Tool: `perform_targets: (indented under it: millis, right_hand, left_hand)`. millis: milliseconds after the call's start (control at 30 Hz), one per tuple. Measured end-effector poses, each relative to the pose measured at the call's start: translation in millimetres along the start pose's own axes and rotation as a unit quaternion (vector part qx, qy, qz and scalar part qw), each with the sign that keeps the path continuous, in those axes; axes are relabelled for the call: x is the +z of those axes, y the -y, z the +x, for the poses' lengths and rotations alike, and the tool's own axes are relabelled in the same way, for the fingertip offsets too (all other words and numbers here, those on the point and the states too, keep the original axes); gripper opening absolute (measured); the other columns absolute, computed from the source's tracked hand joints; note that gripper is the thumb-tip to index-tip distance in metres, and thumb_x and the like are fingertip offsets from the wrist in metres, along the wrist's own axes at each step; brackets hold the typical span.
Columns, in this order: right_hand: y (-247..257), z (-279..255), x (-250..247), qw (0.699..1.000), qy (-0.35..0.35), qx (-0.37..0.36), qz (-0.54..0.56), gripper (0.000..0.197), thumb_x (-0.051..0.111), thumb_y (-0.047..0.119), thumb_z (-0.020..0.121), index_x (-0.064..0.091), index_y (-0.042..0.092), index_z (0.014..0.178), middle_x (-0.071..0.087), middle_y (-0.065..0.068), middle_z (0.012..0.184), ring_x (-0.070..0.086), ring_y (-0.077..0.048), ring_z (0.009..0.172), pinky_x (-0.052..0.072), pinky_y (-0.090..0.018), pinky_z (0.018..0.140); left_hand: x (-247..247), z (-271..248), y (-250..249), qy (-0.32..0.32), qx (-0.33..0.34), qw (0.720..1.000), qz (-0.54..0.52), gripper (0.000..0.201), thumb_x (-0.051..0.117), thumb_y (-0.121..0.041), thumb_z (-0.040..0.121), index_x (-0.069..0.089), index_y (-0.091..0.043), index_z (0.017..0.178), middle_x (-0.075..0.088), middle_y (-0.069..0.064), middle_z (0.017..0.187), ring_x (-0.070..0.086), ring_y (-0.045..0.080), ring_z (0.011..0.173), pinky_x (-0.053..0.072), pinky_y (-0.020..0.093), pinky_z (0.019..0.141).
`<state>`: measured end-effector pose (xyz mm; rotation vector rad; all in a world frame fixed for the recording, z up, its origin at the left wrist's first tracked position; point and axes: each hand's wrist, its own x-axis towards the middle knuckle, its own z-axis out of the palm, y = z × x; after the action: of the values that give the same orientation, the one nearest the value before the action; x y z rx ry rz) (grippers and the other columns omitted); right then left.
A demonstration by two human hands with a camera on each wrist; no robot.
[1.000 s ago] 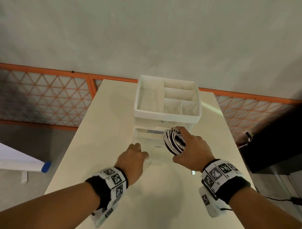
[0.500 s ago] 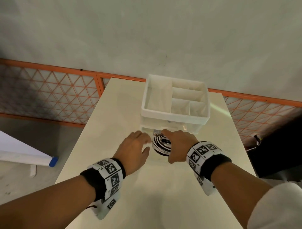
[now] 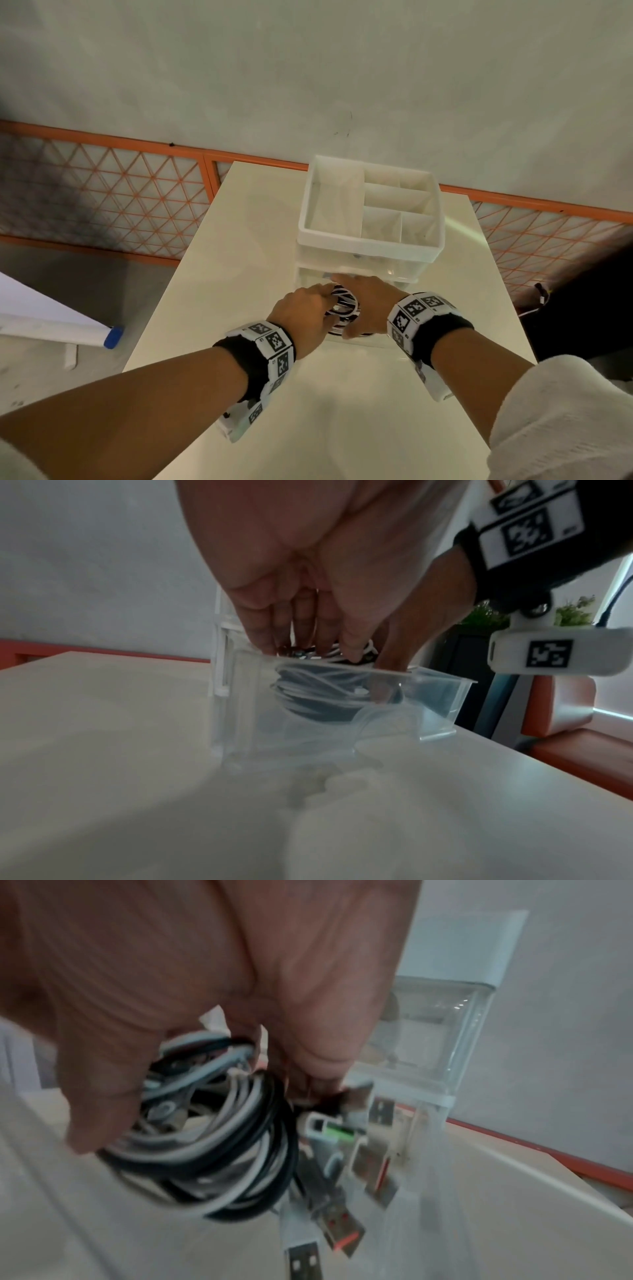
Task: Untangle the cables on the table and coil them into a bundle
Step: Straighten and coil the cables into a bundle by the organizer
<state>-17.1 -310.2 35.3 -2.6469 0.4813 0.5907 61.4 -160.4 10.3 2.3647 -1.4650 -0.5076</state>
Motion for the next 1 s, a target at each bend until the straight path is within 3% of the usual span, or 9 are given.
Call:
perform_targets:
  millis: [100,233,367,467,600,733,800,933,1000]
  right_hand:
    - [0,-20,-12,1.000,-0.029,-0.010,0.001,0.072,0.082,0.026,0.074,0.051,0.034,0.140,0.064,0.004,0.126,0.061,-0.021,0.115,0.054,-0.034,0.088]
    - [-3,-47,-12,0.993,-0.110,-0.044,0.017,0.036,0.071,0.029,0.087,0.068,0.036,0.122,0.063,0.004,0.126,0.057,-0.018,0.117,0.046,-0.040,0.102]
    - [-5,-63,43,0.982,-0.170,-0.057,-0.057,0.044,0.063,0.038,0.092,0.059,0.029,0.136,0.053,0.001,0.147,0.052,-0.022,0.132,0.046,-0.042,0.107]
    - [-12,-63,86,0.962,-0.240,-0.029,-0.124,0.047,0.068,0.036,0.090,0.061,0.018,0.133,0.053,-0.009,0.148,0.057,-0.031,0.130,0.049,-0.047,0.105]
    - [-15,-61,101,0.953,-0.279,-0.013,-0.116,0.051,0.072,0.030,0.087,0.052,0.029,0.134,0.052,-0.006,0.150,0.057,-0.033,0.128,0.055,-0.046,0.093]
    - [-19,-56,96,0.961,-0.267,-0.006,-0.079,0.050,0.074,0.028,0.086,0.054,0.032,0.132,0.056,-0.005,0.146,0.060,-0.033,0.126,0.058,-0.041,0.086]
    - [-23,-53,95,0.965,-0.250,-0.014,-0.080,0.046,0.071,0.030,0.088,0.058,0.033,0.132,0.056,-0.004,0.145,0.059,-0.033,0.127,0.056,-0.043,0.093]
    - [-23,-47,84,0.976,-0.213,-0.002,-0.046,0.042,0.053,0.030,0.100,0.050,0.036,0.141,0.040,-0.002,0.158,0.041,-0.030,0.143,0.047,-0.045,0.107]
    - [-18,-41,78,0.975,-0.215,0.019,-0.044,0.044,0.049,0.027,0.101,0.046,0.034,0.145,0.035,-0.001,0.161,0.036,-0.030,0.146,0.041,-0.045,0.111]
  left_hand:
    - [4,4,-2,0.027,-0.028,0.998,0.043,0.044,0.047,-0.041,0.096,0.052,-0.028,0.138,0.049,-0.002,0.144,0.059,0.031,0.114,0.049,0.039,0.091]
    - [5,11,-6,0.043,-0.046,0.995,0.082,0.040,0.045,-0.039,0.097,0.053,-0.027,0.135,0.050,0.000,0.139,0.061,0.030,0.110,0.048,0.037,0.083]
    - [4,11,-14,0.055,-0.044,0.991,0.115,0.039,0.043,-0.036,0.099,0.051,-0.024,0.135,0.044,0.002,0.143,0.059,0.030,0.112,0.048,0.038,0.081]
    - [6,9,-17,0.068,-0.003,0.992,0.104,0.041,0.041,-0.032,0.101,0.045,-0.023,0.141,0.029,0.004,0.156,0.043,0.028,0.133,0.049,0.042,0.089]
    - [4,4,-16,0.100,0.031,0.992,0.073,0.051,0.035,-0.028,0.104,0.024,-0.038,0.153,0.008,0.007,0.166,0.009,0.027,0.153,0.037,0.046,0.112]
    - [0,0,-14,0.125,0.042,0.989,0.062,0.049,0.031,-0.032,0.105,0.025,-0.035,0.154,0.001,0.006,0.167,0.002,0.024,0.153,0.032,0.046,0.115]
    - [0,0,-12,0.125,0.042,0.990,0.055,0.048,0.034,-0.031,0.104,0.030,-0.028,0.152,0.000,0.006,0.167,0.004,0.023,0.153,0.034,0.045,0.114]
    - [3,0,-11,0.085,0.028,0.996,0.029,0.044,0.039,-0.033,0.102,0.040,-0.021,0.144,0.008,0.002,0.167,0.034,0.027,0.144,0.041,0.038,0.106]
    - [6,1,-10,0.073,0.025,0.997,0.029,0.049,0.040,-0.040,0.102,0.039,-0.020,0.146,0.008,0.002,0.166,0.038,0.028,0.142,0.039,0.037,0.108]
